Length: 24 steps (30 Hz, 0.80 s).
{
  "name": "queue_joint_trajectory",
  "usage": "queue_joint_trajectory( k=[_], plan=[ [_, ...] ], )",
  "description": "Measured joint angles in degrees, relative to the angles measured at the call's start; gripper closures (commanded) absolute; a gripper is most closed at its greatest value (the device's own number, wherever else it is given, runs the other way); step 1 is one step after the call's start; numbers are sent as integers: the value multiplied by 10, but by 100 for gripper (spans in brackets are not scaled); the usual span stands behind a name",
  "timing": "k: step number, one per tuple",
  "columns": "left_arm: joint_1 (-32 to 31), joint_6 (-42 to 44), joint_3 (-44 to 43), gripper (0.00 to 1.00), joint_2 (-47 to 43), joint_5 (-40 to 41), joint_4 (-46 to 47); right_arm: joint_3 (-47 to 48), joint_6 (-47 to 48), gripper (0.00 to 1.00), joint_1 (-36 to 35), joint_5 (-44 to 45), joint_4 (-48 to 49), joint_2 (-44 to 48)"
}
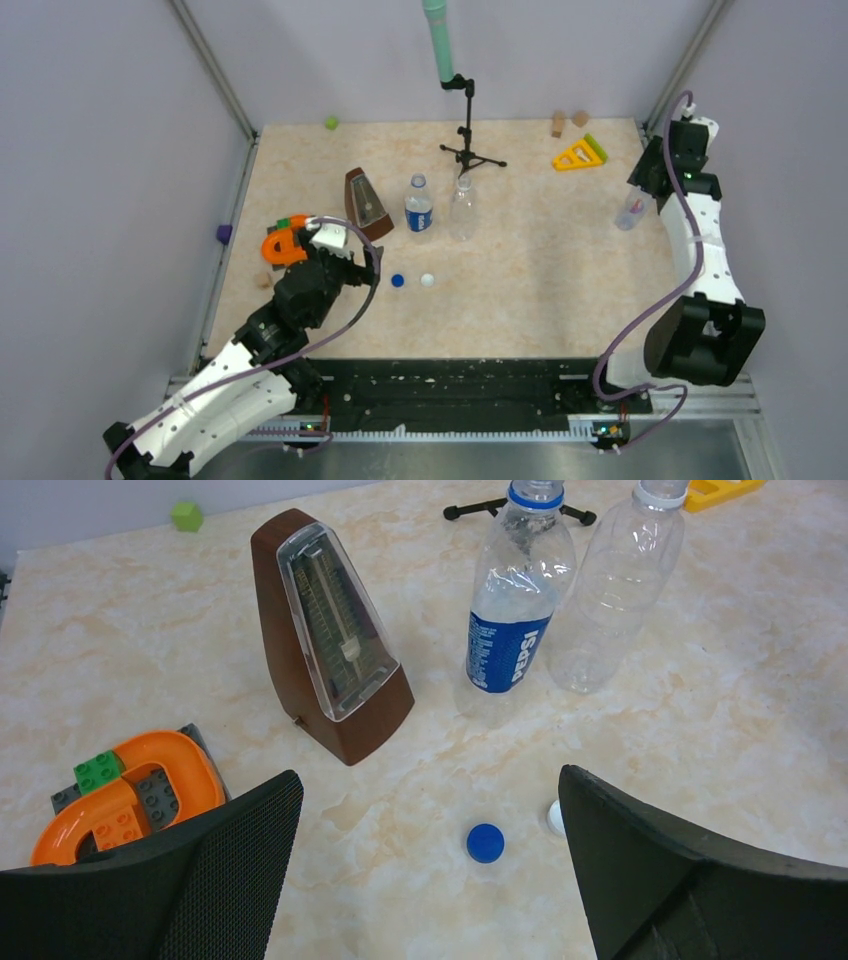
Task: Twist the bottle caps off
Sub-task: Pick up the plastic bottle at the center of the board.
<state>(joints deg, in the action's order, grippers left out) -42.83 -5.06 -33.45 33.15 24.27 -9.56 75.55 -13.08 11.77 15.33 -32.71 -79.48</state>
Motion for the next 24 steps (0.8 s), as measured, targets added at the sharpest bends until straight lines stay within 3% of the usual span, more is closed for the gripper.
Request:
queue_joint_trajectory(
  k=[7,20,24],
  plan=[
    [0,-6,15,1,-2,0,4,23,7,49,0,-15,-5,-53],
    [0,-8,23,1,-19,0,10,42,19,50,0,4,-4,-91],
    [0,-8,24,1,-19,0,10,47,22,57,0,7,-3,-103]
  ],
)
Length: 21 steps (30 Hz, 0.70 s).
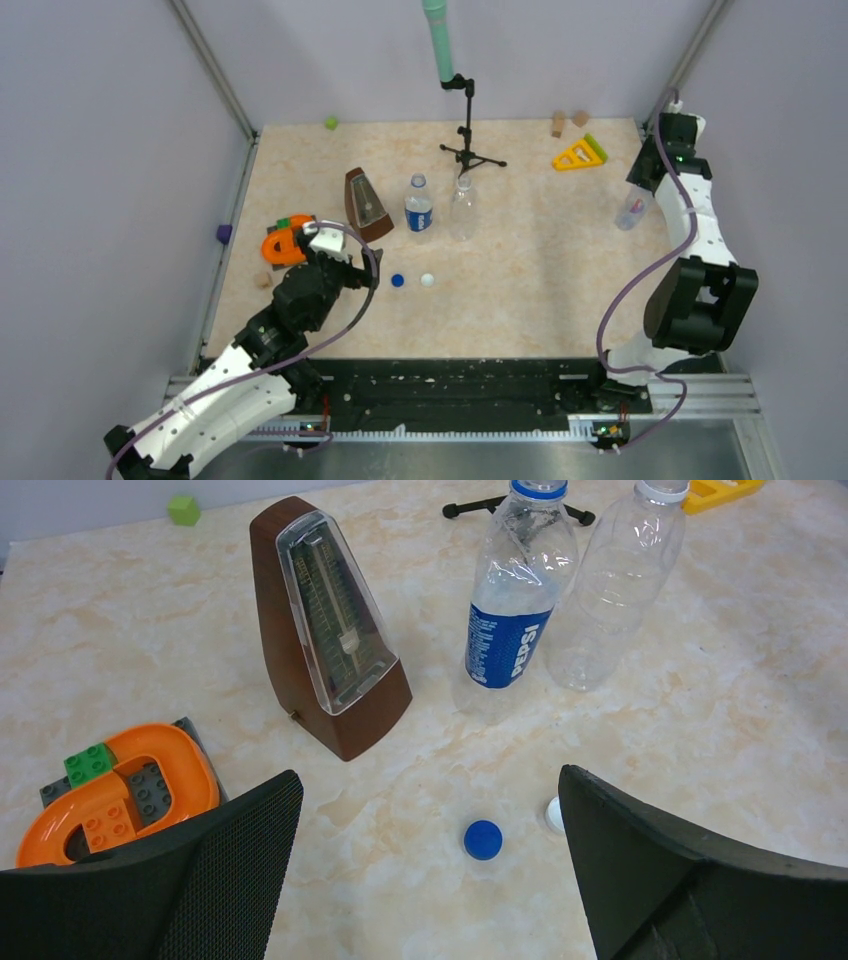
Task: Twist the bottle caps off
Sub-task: Pick up the plastic bottle at the center of the board.
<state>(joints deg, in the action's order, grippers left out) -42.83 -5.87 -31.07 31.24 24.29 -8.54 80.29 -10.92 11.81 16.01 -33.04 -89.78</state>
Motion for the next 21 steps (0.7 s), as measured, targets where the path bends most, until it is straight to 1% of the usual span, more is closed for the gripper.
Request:
queue_joint_trajectory(
  k=[1,2,8,10,11,15,17,20,21],
  plan=[
    [0,0,1,1,0,0,0,2,0,60,0,0,1,-4],
    [0,0,1,1,0,0,0,4,2,60,0,0,1,-7],
    [0,0,2,1,1,0,0,5,6,62,0,5,4,-21],
    [0,0,2,1,2,0,0,5,9,79,0,5,4,-22],
    [0,0,2,1,3,0,1,5,9,82,0,5,4,-22],
    [0,0,2,1,5,0,5,5,15,85,0,5,5,-22],
    [0,0,2,1,7,0,5,5,17,100,0,4,4,-22],
    [0,0,2,1,9,0,7,5,19,100,0,3,4,-22],
    [0,0,2,1,9,0,8,5,19,96,0,2,5,-22]
  ],
)
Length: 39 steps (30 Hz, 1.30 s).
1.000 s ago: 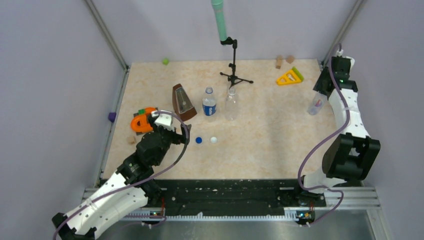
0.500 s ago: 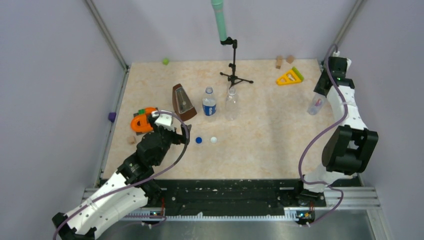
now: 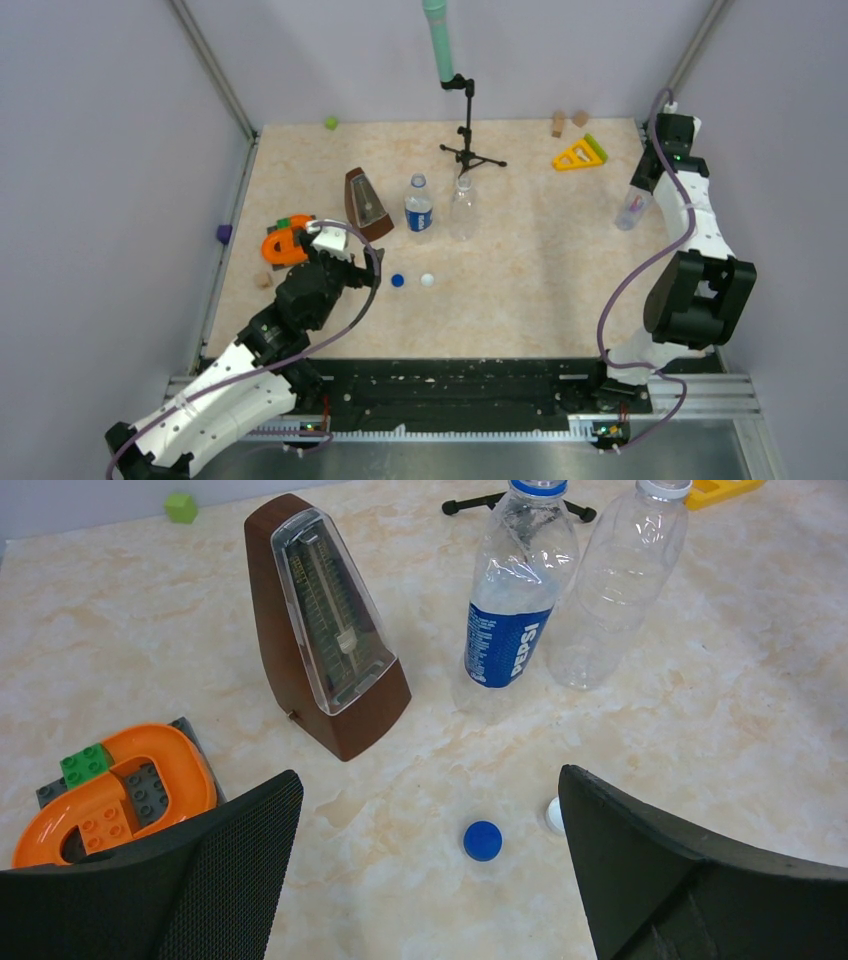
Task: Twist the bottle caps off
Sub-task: Pick up the plastic bottle at the center of the board.
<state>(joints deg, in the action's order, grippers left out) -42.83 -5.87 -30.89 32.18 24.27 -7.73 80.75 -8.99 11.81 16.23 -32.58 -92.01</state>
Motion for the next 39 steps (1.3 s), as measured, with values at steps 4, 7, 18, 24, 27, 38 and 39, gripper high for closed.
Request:
queue_joint_trajectory(
  k=[4,7,18,24,27,38,39],
  plan=[
    [0,0,0,1,3,0,0,0,1,79,0,-3,1,0],
    [0,0,0,1,3,0,0,0,3,69,0,-4,0,0],
    [0,0,0,1,3,0,0,0,9,60,0,1,0,0],
    [0,0,1,1,3,0,0,0,10,60,0,11,0,0],
    [0,0,1,1,2,0,0,0,11,60,0,20,0,0],
    [0,0,2,1,2,0,0,0,16,86,0,23,0,0],
    [0,0,2,1,2,0,0,0,16,88,0,21,0,0]
  ],
)
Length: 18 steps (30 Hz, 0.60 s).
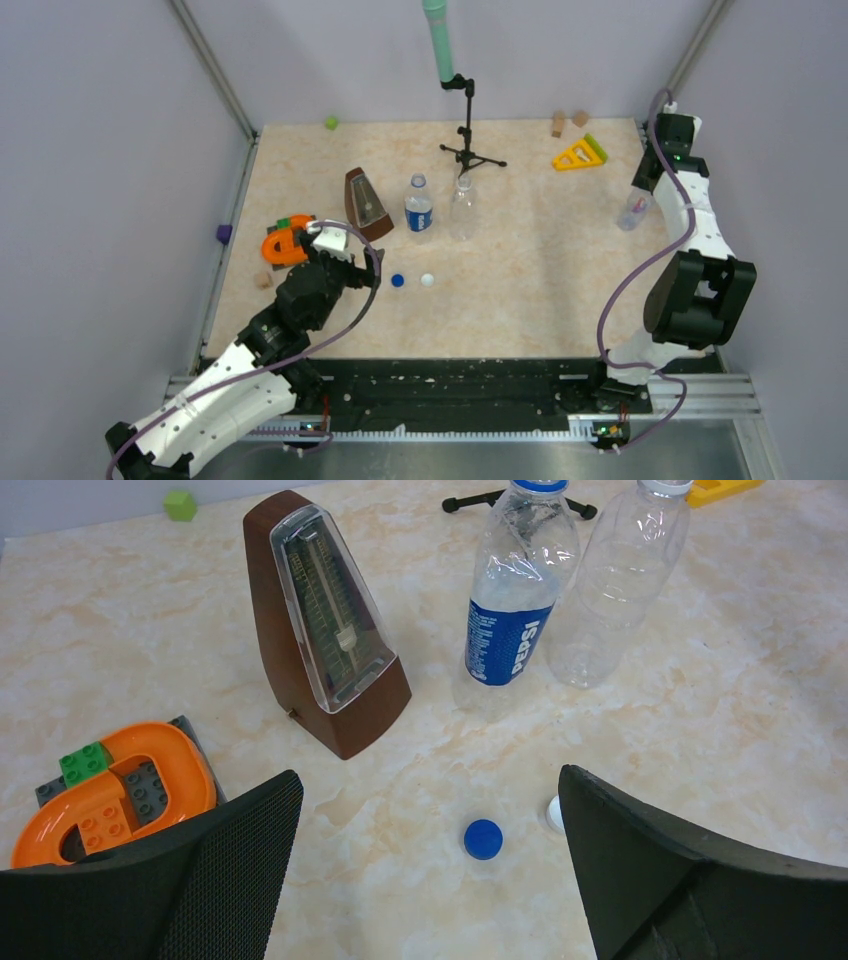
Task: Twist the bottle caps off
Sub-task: Pick up the plastic bottle at the center of the board.
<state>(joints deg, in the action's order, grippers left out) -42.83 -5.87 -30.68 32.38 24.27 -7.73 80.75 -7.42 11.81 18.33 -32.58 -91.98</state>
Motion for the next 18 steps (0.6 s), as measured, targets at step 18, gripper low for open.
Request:
queue_joint_trajectory(
  k=[18],
  plan=[
    [0,1,1,7,9,-68,46,-93,-35,91,0,-236,12,167]
  ],
)
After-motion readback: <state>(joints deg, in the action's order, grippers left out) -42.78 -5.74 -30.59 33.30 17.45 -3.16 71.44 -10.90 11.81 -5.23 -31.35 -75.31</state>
